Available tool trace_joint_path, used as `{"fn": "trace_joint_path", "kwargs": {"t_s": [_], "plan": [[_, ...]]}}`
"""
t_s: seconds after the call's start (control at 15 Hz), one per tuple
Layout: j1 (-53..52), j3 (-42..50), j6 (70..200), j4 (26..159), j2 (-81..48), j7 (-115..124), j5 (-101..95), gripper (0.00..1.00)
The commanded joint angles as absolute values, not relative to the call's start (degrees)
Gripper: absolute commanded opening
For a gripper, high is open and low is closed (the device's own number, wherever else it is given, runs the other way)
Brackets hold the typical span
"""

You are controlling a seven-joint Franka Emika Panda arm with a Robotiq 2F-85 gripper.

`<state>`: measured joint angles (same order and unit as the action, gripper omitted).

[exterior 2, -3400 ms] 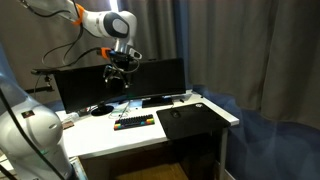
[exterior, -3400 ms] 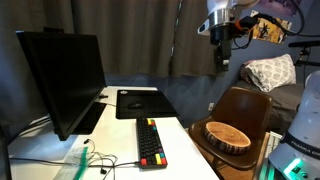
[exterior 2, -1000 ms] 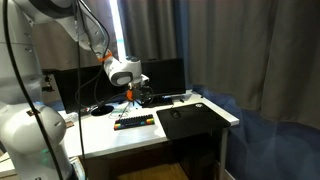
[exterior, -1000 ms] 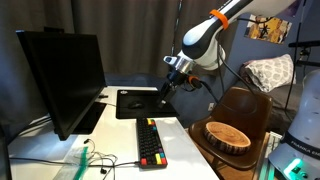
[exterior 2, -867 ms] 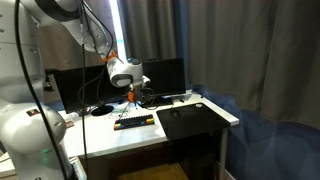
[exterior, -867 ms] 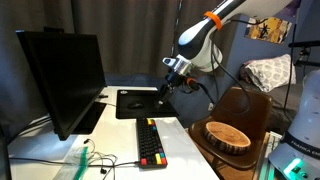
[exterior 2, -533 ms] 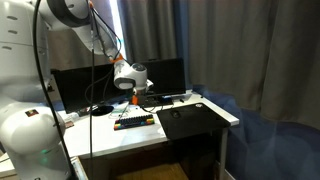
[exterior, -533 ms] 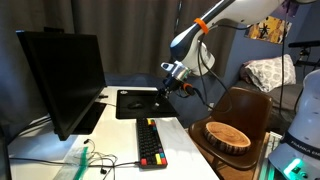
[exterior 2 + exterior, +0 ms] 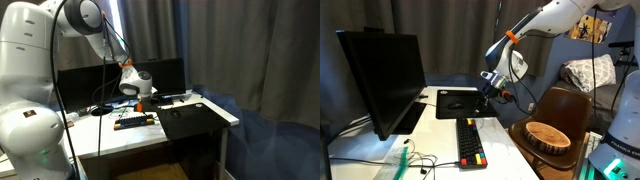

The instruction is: Press one black key on the right side of the keyboard.

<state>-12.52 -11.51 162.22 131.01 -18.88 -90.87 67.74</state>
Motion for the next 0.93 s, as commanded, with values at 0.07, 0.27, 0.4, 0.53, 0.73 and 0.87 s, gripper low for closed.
{"fn": "trace_joint_path", "kwargs": {"t_s": [0.07,0.27,0.4,0.53,0.73,0.87], "plan": [[-12.0,-12.44,163.45,128.04,-22.94,-93.92,70.86,0.0],[-12.03,-12.64,163.88,126.6,-24.79,-94.98,72.15,0.0],[-11.87,-12.88,164.14,125.35,-25.98,-96.36,73.5,0.0],[-11.7,-13.11,164.52,123.94,-27.17,-98.07,75.25,0.0],[-11.56,-13.19,165.01,122.06,-28.64,-100.93,77.87,0.0],[-11.83,-12.77,165.37,121.38,-29.49,-101.82,78.31,0.0]]}}
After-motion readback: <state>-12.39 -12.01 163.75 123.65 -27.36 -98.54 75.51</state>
